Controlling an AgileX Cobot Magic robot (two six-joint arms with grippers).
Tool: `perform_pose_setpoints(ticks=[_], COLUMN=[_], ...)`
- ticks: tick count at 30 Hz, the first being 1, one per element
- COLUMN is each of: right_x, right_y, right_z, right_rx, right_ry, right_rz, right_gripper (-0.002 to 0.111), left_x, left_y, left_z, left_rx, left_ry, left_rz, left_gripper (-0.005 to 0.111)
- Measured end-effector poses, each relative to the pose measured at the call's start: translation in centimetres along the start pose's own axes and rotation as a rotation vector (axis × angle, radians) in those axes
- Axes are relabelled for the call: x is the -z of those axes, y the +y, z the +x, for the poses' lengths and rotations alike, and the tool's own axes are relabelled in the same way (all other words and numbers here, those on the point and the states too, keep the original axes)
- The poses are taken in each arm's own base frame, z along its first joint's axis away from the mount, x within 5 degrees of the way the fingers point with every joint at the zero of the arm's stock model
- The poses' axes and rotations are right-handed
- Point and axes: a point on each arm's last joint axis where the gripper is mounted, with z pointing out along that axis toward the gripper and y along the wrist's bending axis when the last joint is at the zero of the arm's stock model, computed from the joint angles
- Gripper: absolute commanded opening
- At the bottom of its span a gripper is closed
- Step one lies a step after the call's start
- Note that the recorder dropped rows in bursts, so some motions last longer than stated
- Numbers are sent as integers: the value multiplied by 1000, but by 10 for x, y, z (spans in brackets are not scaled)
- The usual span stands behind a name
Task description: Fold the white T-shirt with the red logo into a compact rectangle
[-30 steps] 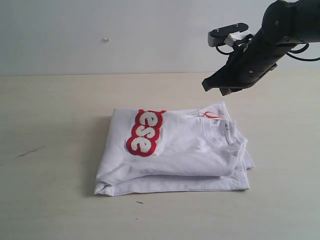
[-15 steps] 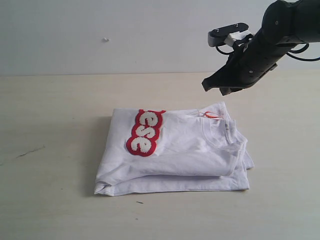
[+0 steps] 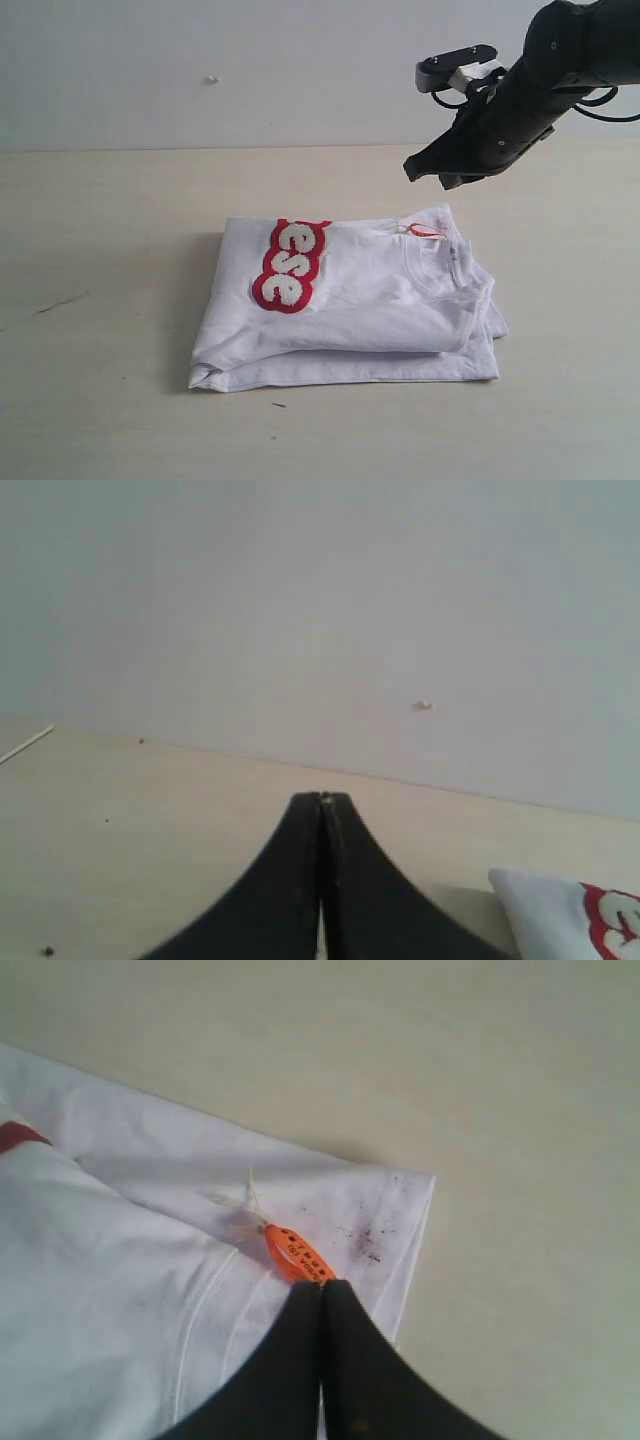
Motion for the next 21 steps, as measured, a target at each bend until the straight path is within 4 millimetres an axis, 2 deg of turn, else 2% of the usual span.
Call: perform_pose_setpoints(ticks=[6, 14, 21], right_x=[0, 0, 0], right_y=[0, 0, 0], right_z=[-1, -1, -1], right_rx=[0, 0, 0], right_ry=[-6, -6, -6], right_rz=[1, 1, 1], right_gripper=[0, 0, 0], left_x=[0, 2, 4], left_y=[2, 3, 4], left_z=[7, 19, 26], left_rx=[-23, -160, -184], left_ry=[80, 217, 290], left_rz=[-22, -17, -16], left_gripper=[0, 0, 0])
